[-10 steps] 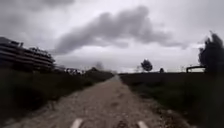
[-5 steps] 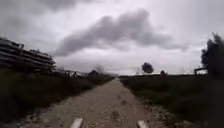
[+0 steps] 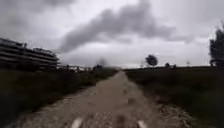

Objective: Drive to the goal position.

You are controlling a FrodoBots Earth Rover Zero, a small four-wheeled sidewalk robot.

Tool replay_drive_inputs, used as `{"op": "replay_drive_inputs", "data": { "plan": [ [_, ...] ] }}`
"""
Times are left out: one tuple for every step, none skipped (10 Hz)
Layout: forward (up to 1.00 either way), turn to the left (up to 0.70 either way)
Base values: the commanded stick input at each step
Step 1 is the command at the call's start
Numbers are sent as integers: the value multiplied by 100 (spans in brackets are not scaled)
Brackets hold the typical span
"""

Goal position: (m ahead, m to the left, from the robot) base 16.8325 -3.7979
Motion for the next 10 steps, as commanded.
{"op": "replay_drive_inputs", "data": {
  "plan": [
    [70, -2],
    [70, 0],
    [70, 0],
    [70, 0],
    [70, 0],
    [70, 0],
    [70, 0],
    [70, -11],
    [70, -31],
    [70, -35]
  ]
}}
